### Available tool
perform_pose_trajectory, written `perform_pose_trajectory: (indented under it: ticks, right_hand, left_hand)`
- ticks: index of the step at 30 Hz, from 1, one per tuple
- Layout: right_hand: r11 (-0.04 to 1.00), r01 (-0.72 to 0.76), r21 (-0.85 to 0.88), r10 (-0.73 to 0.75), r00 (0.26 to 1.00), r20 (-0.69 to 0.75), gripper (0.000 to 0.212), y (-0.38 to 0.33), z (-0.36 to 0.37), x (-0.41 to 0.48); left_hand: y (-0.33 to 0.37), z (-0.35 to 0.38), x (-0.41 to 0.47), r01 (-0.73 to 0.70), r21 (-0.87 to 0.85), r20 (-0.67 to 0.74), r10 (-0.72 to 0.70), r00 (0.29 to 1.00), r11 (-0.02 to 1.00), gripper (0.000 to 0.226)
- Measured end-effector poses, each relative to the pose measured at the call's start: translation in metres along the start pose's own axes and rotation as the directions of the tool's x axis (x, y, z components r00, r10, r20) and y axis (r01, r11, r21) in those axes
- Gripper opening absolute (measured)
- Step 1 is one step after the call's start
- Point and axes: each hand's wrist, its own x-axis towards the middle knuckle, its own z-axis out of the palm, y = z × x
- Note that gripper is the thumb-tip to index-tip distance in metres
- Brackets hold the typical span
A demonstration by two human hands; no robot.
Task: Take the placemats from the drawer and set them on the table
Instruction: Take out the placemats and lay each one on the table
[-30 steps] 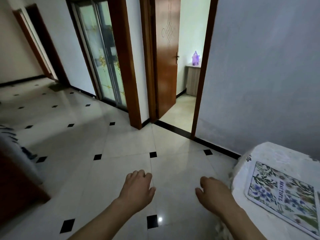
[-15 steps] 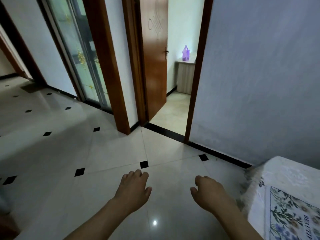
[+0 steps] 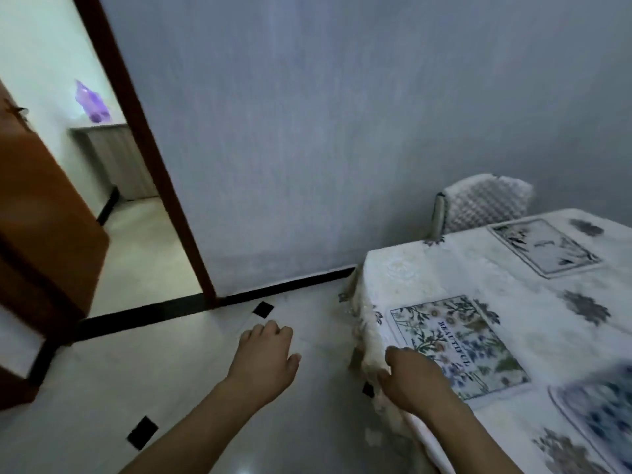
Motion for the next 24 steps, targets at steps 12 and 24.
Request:
perform_pose_trajectory:
  ticks: [12,24]
  right_hand:
    - [0.900,-0.394,0.188,0.405,0.914,-0.021,0.019,0.141,-0.018,0.069]
    - [0.371,-0.752,0.545,0.782,0.569,0.253,0.022,0.205,0.068,0.068]
  left_hand:
    - [0.152,0.028,0.198,-0.453,0.028,0.142,0.445,0.884,0.891,0.040]
    - [0.231,0.104,0.317,-0.698,-0.008,0.332,0.661,0.674,0.716,0.037]
